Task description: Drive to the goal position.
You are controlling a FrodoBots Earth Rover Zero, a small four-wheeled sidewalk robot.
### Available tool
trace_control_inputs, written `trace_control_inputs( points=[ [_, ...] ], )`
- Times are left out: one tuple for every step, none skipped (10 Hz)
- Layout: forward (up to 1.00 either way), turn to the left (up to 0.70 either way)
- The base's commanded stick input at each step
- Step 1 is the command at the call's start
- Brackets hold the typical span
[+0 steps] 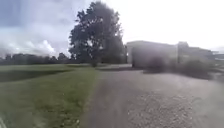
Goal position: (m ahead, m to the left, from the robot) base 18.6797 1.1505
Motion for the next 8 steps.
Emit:
trace_control_inputs(
  points=[
    [0.70, 0.00],
    [0.70, 0.00],
    [0.70, 0.00],
    [0.70, 0.00],
    [0.70, -0.12],
    [0.70, -0.18],
    [0.70, -0.06],
    [0.70, -0.04]
  ],
)
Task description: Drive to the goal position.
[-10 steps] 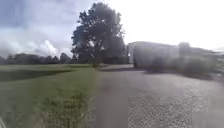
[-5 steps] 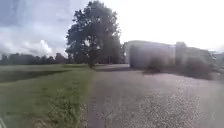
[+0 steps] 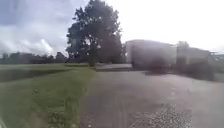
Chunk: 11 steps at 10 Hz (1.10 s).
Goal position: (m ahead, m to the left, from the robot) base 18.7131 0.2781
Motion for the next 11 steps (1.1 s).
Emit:
trace_control_inputs(
  points=[
    [0.70, -0.01],
    [0.70, 0.00],
    [0.70, 0.00],
    [0.70, 0.00],
    [0.70, 0.00],
    [0.70, 0.00],
    [0.70, 0.00],
    [0.70, 0.00],
    [0.70, -0.03],
    [0.70, -0.07],
    [0.70, -0.25]
  ],
)
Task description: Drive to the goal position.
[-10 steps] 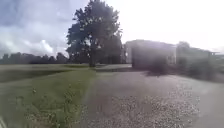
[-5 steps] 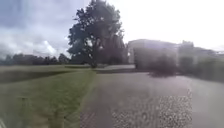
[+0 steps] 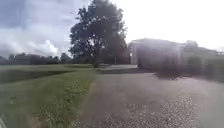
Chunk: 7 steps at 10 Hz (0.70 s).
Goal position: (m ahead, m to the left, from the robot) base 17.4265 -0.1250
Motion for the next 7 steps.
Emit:
trace_control_inputs(
  points=[
    [0.70, -0.25],
    [0.70, -0.25],
    [0.70, -0.25],
    [0.70, -0.25],
    [0.70, -0.25],
    [0.70, -0.25],
    [0.70, -0.25]
  ],
)
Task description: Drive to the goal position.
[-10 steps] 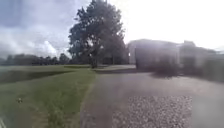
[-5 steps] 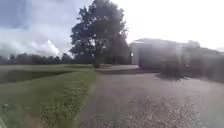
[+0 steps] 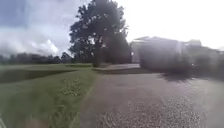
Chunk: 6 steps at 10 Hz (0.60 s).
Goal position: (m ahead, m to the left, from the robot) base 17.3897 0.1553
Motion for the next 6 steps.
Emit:
trace_control_inputs(
  points=[
    [0.70, -0.05],
    [0.70, -0.04],
    [0.70, 0.00],
    [0.70, 0.00],
    [0.70, 0.00],
    [0.70, 0.00]
  ],
)
